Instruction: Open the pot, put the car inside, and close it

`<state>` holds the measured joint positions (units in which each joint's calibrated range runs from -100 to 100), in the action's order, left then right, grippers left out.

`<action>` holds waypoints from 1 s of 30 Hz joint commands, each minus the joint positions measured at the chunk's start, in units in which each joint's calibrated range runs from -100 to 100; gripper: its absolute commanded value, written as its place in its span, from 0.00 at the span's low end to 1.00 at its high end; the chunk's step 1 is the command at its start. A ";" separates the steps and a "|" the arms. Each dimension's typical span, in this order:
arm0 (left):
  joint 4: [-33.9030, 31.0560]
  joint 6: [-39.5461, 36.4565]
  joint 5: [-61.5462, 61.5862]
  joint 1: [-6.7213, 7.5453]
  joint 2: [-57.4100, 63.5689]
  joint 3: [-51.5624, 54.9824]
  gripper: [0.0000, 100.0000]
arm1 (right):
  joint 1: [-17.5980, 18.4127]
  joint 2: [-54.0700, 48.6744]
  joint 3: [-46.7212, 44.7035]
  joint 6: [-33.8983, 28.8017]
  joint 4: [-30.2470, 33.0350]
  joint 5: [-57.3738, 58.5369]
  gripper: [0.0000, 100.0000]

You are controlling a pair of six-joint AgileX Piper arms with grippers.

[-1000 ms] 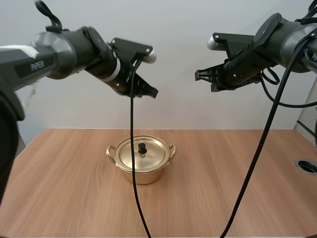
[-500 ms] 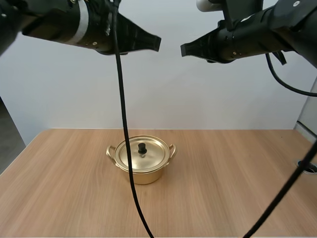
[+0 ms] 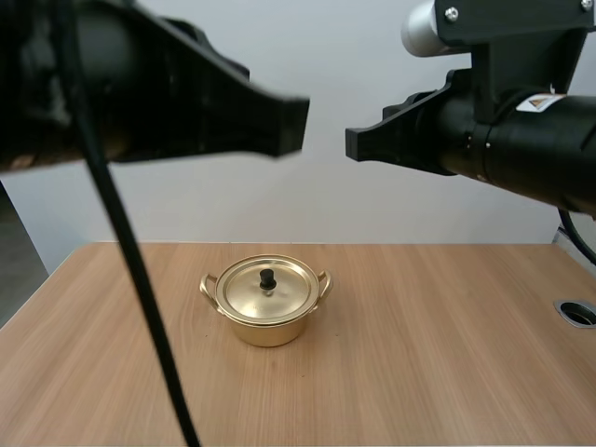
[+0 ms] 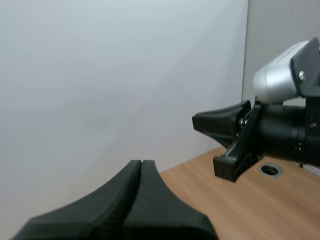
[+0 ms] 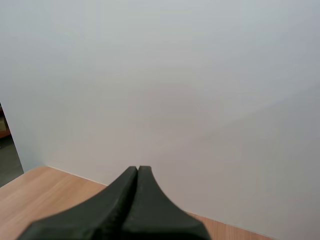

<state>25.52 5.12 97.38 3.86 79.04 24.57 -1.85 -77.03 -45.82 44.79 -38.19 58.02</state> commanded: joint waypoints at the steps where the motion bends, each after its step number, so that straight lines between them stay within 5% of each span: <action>1: -3.46 -2.32 -12.67 -0.04 6.56 6.33 0.00 | 0.01 -16.58 -2.08 -0.01 0.31 -2.18 0.00; 10: -9.90 -5.07 -66.43 -0.04 16.63 41.08 0.00 | 0.01 -16.58 -18.18 -0.01 0.01 -25.61 0.00; 17: -9.90 -5.83 -90.87 -0.07 16.78 60.54 0.00 | 0.01 -14.40 -28.17 -0.01 1.85 -27.17 0.00; 23: -9.90 -5.83 -100.90 -1.63 19.57 71.86 0.00 | 0.01 -15.00 -38.73 1.61 3.60 -33.41 0.00; 30: -9.90 -5.83 -95.03 -1.77 20.96 75.43 0.00 | 0.01 -19.43 -48.62 2.73 5.88 -44.68 0.00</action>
<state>15.68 -0.73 34.45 2.15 100.00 82.74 -1.85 -95.87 -90.86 47.48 -31.28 14.99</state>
